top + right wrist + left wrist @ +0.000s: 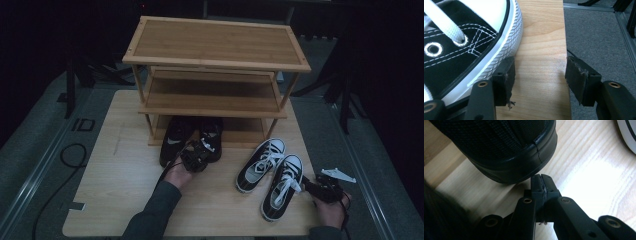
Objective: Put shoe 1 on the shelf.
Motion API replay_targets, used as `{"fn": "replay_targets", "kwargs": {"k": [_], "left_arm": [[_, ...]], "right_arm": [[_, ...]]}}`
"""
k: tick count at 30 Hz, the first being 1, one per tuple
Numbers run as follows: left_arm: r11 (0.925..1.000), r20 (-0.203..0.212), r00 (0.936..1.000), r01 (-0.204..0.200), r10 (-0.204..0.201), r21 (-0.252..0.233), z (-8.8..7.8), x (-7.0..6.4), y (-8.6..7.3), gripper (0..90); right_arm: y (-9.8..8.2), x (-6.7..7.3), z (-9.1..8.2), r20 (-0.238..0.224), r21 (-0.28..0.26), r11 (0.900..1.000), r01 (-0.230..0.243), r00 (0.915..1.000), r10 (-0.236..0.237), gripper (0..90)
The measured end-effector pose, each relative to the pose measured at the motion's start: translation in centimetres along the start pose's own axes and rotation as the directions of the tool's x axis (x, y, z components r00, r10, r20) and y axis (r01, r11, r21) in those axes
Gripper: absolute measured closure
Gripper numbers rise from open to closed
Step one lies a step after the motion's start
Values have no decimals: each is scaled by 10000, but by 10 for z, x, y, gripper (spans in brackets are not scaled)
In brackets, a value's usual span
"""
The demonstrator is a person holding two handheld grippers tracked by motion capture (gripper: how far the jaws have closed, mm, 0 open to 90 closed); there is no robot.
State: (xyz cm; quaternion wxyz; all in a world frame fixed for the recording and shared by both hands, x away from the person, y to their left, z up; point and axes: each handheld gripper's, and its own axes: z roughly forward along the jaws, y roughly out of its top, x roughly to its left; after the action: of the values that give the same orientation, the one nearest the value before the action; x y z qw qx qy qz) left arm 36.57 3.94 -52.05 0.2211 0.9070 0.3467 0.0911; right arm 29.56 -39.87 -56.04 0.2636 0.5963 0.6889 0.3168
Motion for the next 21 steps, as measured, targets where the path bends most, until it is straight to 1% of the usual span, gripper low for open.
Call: {"fn": "replay_targets", "kwargs": {"k": [3, 4, 5, 6, 8, 9, 12, 15, 16, 21], "left_arm": [[10000, -75, 10000, 18, -17, 22, 3, 2, 5, 897], [9998, -96, 9998, 172, -172, -60, 5, 3, 6, 897], [9999, -144, 9998, 101, -101, 25, 5, 5, 7, 897], [9999, -170, 9998, 118, -117, 53, 5, 6, 8, 897], [9994, -189, 9992, 349, -350, -68, 7, 6, 10, 897], [9996, -218, 9994, 288, -287, 9, 8, 8, 11, 897], [9996, -297, 9991, 296, -295, 39, 9, 7, 15, 898], [9997, -424, 9990, 158, -150, 175, 11, 8, 20, 899], [9997, -452, 9988, 199, -193, 138, 12, 9, 23, 899], [9996, -455, 9986, 290, -286, 72, 15, 11, 29, 899]], "right_arm": [[0, 0, 0, -1, 1, 10000, -4, 10000, 4, 408], [0, 0, 0, -1, 1, 10000, -4, 10000, 4, 408], [0, 0, 0, -4, -1, 10000, -7, 10000, 7, 408], [0, 0, 0, -5, 1, 10000, -7, 10000, 7, 408], [0, 0, 0, -12, 0, 10000, -7, 10000, 7, 408], [0, 0, 0, -12, 0, 10000, -7, 10000, 7, 408], [0, 0, 0, -12, -4, 10000, 17, 10000, -17, 407], [0, 0, 0, -15, -3, 10000, 12, 10000, -12, 407], [0, 0, 0, -13, -4, 10000, 18, 10000, -18, 407], [0, 0, 0, -17, -5, 10000, 15, 10000, -15, 407]]}}
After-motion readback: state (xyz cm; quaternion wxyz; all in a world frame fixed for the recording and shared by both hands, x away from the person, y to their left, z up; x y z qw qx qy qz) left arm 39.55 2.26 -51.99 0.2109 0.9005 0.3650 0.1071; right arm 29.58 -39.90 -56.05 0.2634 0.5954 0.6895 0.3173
